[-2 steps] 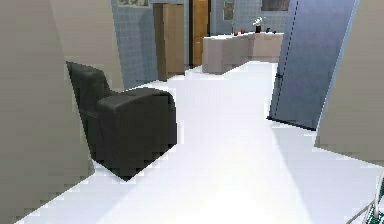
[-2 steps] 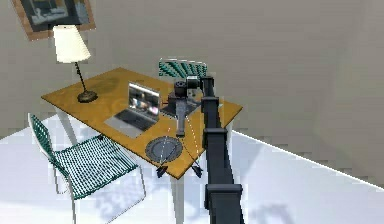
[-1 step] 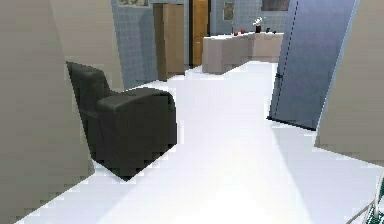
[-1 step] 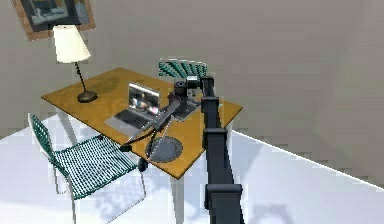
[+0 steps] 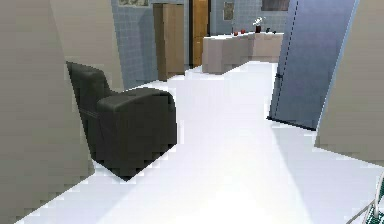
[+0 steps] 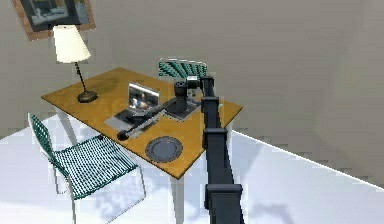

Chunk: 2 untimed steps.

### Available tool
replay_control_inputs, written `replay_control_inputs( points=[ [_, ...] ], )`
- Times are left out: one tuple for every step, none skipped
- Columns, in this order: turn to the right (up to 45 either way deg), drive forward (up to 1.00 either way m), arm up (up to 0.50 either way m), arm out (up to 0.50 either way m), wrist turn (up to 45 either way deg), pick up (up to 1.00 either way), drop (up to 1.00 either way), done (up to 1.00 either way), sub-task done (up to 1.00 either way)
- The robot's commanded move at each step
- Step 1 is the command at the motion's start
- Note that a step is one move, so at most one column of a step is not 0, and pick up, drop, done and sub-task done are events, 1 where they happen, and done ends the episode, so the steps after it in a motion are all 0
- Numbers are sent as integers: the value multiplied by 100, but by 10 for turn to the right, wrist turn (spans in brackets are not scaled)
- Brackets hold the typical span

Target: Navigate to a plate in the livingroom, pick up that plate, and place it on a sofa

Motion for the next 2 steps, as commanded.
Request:
replay_control_inputs(
  points=[
    [0, 0, 0, 0, 420, 0, 0, 0, 0],
    [0, 0, -30, 0, 0, 0, 0, 0, 0]
  ],
)
